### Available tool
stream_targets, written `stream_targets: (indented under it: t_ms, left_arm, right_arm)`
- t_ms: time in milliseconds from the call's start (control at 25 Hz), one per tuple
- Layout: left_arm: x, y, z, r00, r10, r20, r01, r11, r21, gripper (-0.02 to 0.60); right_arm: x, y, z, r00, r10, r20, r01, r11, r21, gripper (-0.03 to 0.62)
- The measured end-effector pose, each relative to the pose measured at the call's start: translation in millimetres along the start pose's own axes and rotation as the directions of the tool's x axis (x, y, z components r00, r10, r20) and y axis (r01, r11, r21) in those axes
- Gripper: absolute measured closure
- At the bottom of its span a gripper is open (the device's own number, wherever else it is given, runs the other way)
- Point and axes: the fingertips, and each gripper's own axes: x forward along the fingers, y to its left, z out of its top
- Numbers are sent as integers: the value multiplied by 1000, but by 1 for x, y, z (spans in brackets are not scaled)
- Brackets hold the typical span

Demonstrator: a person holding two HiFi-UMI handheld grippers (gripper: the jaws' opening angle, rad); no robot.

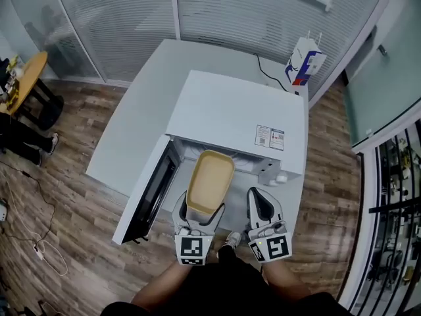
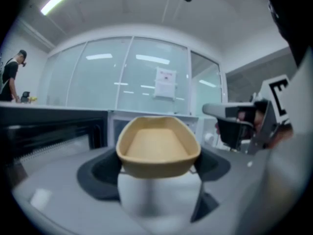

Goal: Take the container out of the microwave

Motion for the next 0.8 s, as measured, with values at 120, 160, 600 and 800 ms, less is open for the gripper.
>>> stream_targets:
  t_ms: [120, 160, 600, 800]
  left_arm:
    - [0, 2, 29, 998, 4, 64, -3, 1000, -5, 121]
    - [1, 2, 38, 997, 0, 83, 1, 1000, -14, 121]
    - [15, 5, 118, 973, -33, 228, 21, 998, 56, 120]
    - [19, 7, 136, 966, -40, 257, 25, 998, 61, 120]
  right_arm:
    - [8, -1, 14, 999, 4, 32, -3, 1000, -15, 595]
    - [10, -2, 19, 999, 4, 44, -4, 1000, -18, 595]
    - [27, -12, 87, 987, 6, 162, 12, 994, -111, 595]
    - [31, -16, 107, 984, 4, 180, 21, 990, -136, 595]
